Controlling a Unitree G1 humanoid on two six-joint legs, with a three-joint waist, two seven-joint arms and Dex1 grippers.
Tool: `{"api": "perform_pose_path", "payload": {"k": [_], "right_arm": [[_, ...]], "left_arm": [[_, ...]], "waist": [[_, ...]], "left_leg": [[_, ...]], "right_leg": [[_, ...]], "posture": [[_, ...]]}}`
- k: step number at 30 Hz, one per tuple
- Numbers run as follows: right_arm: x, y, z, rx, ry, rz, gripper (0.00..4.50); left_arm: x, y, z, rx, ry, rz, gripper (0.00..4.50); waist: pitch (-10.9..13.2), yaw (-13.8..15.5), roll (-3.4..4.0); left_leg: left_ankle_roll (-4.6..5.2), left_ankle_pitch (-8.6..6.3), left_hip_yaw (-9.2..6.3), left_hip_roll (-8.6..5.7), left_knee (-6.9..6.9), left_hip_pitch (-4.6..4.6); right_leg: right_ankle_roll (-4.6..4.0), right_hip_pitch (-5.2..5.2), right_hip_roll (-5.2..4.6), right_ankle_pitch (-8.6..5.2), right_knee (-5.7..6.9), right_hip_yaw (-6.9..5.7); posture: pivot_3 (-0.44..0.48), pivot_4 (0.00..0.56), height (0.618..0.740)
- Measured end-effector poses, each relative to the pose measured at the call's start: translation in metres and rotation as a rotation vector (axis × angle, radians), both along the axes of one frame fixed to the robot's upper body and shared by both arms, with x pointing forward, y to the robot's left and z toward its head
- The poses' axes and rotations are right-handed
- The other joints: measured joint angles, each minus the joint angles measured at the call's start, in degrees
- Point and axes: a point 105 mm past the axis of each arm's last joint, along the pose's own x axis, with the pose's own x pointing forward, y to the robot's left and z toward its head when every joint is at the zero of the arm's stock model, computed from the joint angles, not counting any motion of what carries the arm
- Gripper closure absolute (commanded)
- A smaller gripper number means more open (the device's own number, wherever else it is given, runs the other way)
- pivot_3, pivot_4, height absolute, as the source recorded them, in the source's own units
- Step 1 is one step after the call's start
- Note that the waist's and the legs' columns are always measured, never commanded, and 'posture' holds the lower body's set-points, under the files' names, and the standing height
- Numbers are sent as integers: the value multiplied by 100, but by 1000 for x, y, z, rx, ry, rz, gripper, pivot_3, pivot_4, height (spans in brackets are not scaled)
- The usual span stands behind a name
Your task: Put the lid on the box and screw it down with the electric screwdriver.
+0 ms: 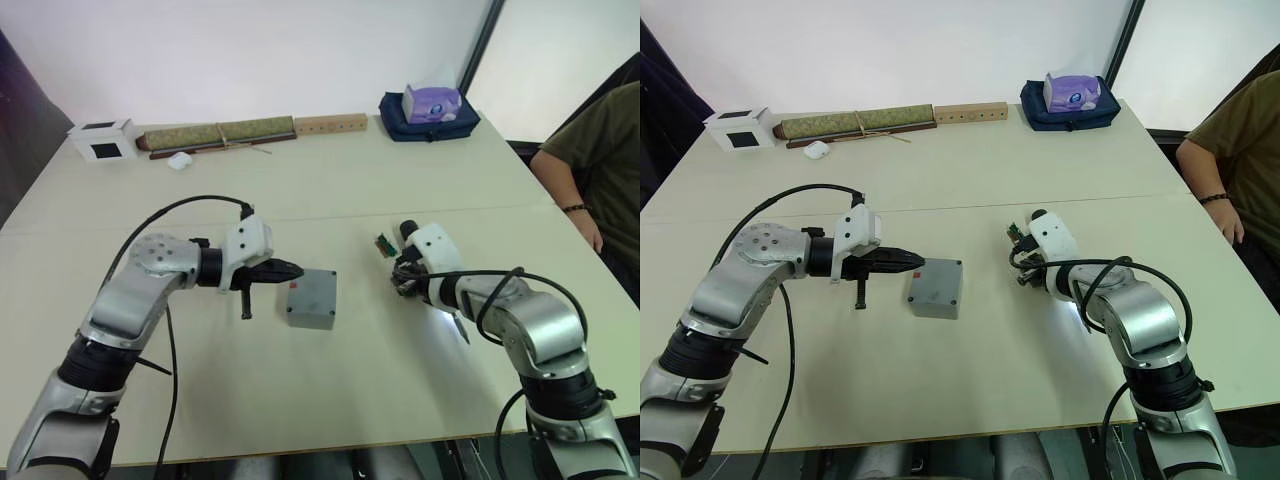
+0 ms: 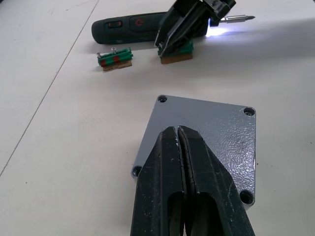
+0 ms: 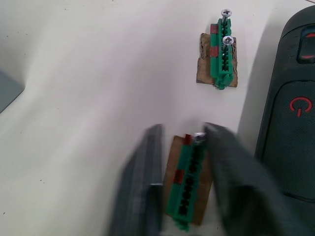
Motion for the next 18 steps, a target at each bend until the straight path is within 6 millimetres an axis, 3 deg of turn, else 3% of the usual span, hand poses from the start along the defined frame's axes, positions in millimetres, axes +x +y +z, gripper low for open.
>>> {"api": "perform_pose_path", "payload": {"k": [10,18], "right_arm": [[0,-3,4,19,-4,-9,4490],[-4,5,26,27,-57,69,4490]], "left_arm": [[0,0,0,-1,-1,0,4500],[-1,-1,1,1,-3,-9,4500]], "waist": [[0,2,0],[0,-1,1]], "left_leg": [[0,0,0,0,0,0],[0,0,0,0,0,0]], "right_leg": [[0,0,0,0,0,0],[0,0,0,0,0,0]], "posture": [[0,150,740],[0,150,740]]}}
